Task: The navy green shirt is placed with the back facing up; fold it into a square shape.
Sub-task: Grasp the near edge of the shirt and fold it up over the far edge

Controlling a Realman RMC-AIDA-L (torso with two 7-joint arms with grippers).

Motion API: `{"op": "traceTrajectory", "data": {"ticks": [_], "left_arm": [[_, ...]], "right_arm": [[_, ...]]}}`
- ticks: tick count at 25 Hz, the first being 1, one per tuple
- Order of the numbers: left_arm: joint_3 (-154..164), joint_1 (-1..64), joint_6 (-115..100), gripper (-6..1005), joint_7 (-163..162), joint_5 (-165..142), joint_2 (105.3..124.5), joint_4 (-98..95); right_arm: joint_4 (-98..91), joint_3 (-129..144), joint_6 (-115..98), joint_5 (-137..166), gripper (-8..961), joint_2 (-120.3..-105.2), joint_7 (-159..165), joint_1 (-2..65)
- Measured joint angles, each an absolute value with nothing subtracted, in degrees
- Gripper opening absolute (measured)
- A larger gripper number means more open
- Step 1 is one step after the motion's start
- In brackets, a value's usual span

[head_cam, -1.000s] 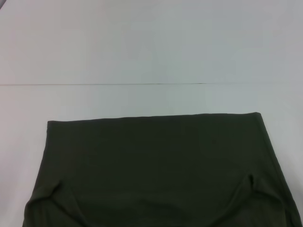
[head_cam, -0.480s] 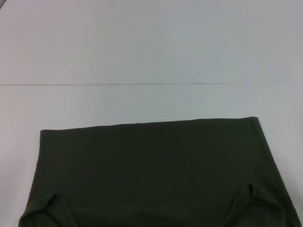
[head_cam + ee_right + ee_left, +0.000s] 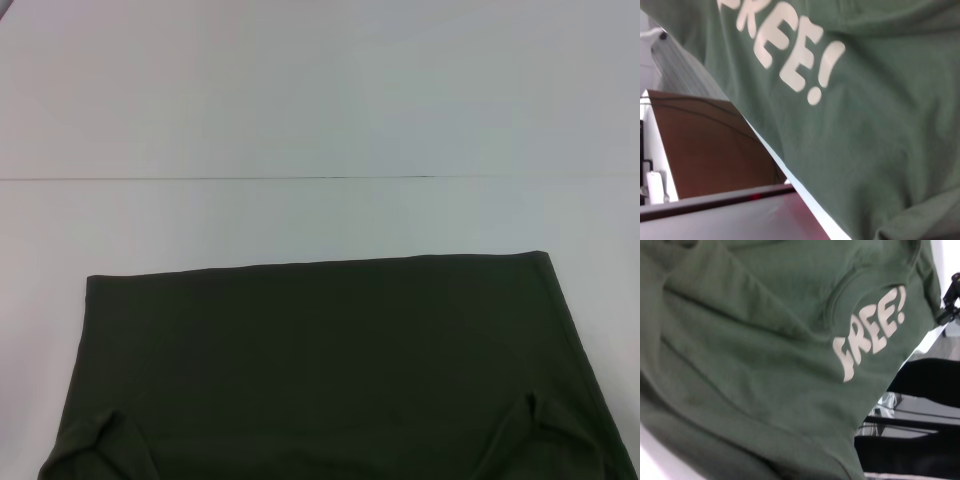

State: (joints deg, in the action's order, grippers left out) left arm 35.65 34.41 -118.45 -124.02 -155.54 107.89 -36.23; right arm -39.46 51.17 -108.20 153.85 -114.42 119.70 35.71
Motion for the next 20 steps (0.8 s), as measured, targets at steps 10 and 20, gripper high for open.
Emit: {"op": "traceTrajectory", "data": {"ticks": [10,20], "left_arm": [[27.0,34.4,-118.4,59,-120.8,-151.7,106.41,-36.0],[17.4,34.6,-113.8,67,-120.1,-149.4,105.7,-36.0]], "right_arm": [[-39.5,37.0,-109.0,153.0,26,-112.57,117.2,35.5],[-36.4,19.6,-102.2,151.9,26,-110.13,121.8,35.9]]}}
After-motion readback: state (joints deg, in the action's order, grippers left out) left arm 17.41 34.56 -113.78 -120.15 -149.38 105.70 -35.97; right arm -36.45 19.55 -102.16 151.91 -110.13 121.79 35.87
